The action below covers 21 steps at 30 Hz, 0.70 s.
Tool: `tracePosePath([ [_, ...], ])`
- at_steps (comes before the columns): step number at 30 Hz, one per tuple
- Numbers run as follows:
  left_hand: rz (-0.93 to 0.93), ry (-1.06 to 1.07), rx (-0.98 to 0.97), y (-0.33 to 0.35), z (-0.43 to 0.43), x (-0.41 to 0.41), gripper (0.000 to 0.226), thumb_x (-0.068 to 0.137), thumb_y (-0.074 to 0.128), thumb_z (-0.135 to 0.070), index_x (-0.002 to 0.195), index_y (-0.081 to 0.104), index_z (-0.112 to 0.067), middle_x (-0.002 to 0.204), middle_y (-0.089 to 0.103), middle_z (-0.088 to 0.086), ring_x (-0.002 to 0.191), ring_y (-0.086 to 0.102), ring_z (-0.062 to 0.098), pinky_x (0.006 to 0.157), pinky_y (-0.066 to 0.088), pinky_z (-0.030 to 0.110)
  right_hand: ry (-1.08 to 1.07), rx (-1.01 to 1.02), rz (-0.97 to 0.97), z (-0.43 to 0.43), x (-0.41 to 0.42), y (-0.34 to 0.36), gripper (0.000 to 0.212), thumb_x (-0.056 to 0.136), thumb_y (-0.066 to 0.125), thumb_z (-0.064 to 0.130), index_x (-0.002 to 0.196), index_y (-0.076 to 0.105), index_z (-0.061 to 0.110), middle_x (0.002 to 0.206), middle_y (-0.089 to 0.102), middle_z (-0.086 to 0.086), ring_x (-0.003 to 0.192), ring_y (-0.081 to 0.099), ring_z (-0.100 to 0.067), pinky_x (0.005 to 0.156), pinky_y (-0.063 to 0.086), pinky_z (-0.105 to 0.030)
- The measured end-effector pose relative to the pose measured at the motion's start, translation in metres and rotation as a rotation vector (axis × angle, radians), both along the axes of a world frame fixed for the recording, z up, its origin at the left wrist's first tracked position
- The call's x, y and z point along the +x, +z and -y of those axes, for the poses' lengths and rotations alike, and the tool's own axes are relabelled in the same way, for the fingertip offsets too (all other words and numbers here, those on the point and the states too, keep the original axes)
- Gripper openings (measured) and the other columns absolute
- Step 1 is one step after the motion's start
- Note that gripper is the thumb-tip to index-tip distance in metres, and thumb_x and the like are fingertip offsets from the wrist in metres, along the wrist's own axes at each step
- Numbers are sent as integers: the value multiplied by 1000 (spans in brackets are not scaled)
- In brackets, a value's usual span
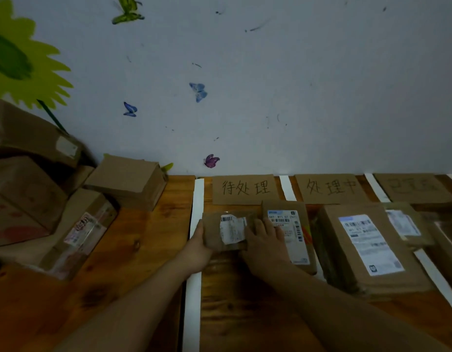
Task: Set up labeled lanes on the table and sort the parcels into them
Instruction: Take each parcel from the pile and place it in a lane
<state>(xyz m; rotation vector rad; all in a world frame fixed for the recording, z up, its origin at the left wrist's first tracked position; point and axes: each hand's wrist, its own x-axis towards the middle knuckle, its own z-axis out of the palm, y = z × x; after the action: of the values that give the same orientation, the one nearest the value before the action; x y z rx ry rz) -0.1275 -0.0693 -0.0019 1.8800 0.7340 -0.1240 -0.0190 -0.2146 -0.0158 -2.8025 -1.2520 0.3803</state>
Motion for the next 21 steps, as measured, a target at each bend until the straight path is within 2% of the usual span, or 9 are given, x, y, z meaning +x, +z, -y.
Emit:
tracePosePath([
  [2, -53, -37, 13, 6, -4, -2, 85, 90, 61, -24, 148, 0, -29, 137, 42, -4, 79, 44, -10, 55, 39, -1, 28, 1, 6, -4, 1, 4, 70, 90, 49, 48, 147, 24, 17, 156, 11, -8, 145, -2, -32, 114, -2, -53],
  [4, -66, -60, 29, 17, -10, -9, 85, 88, 63, -29, 149, 4, -26, 136, 40, -9, 90, 46, -10, 67, 40, 0, 33, 28, 1, -10, 2, 12, 73, 85, 50, 58, 143, 31, 18, 153, 17, -6, 144, 4, -30, 114, 0, -53],
  [7, -107, 15, 98, 43, -26, -29, 84, 86, 63, -35, 149, 7, -32, 151, 29, -2, 129, 39, 16, 92, 42, 23, 72, 67, 17, -30, -4, 33, 77, 78, 53, 67, 138, 35, 21, 146, 28, -6, 138, 17, -28, 114, 8, -51],
  [9, -124, 93, 189, 61, -43, -50, 83, 86, 62, -36, 149, 8, -33, 155, 19, -1, 138, 27, 22, 104, 33, 34, 115, 51, 42, -50, -16, 51, 73, 80, 52, 65, 137, 37, 22, 148, 30, -10, 138, 21, -30, 113, 11, -53],
  [14, -61, 176, 327, 112, -93, -124, 84, 87, 63, -33, 151, 10, -17, 154, 23, 3, 140, 24, 21, 107, 21, 19, 212, 102, 126, -109, -69, 101, 68, 83, 45, 64, 136, 42, 21, 149, 30, -13, 138, 22, -32, 110, 21, -50],
  [17, 9, 218, 354, 141, -121, -181, 80, 87, 65, -23, 149, 15, -13, 139, 37, 1, 124, 45, 20, 80, 34, 2, 229, 170, 116, -143, -115, 135, 68, 83, 46, 63, 137, 41, 22, 147, 31, -13, 137, 24, -31, 108, 23, -48],
  [18, 21, 228, 395, 150, -130, -202, 80, 86, 66, -23, 149, 18, -13, 138, 36, -1, 127, 43, 21, 84, 31, 3, 227, 169, 104, -154, -132, 147, 70, 83, 47, 63, 140, 39, 22, 147, 31, -13, 136, 25, -32, 109, 25, -48],
  [20, 32, 233, 451, 167, -150, -241, 82, 84, 68, -26, 149, 19, -13, 149, 29, 3, 136, 32, 21, 107, 24, 17, 223, 179, 76, -174, -166, 165, 72, 84, 47, 64, 140, 39, 20, 145, 32, -14, 133, 28, -33, 107, 30, -48],
  [21, 38, 234, 465, 173, -161, -260, 82, 84, 68, -26, 149, 20, -13, 150, 29, 6, 135, 33, 21, 109, 24, 22, 224, 188, 70, -183, -182, 172, 70, 84, 48, 63, 138, 41, 19, 143, 34, -14, 131, 31, -33, 106, 32, -47],
])
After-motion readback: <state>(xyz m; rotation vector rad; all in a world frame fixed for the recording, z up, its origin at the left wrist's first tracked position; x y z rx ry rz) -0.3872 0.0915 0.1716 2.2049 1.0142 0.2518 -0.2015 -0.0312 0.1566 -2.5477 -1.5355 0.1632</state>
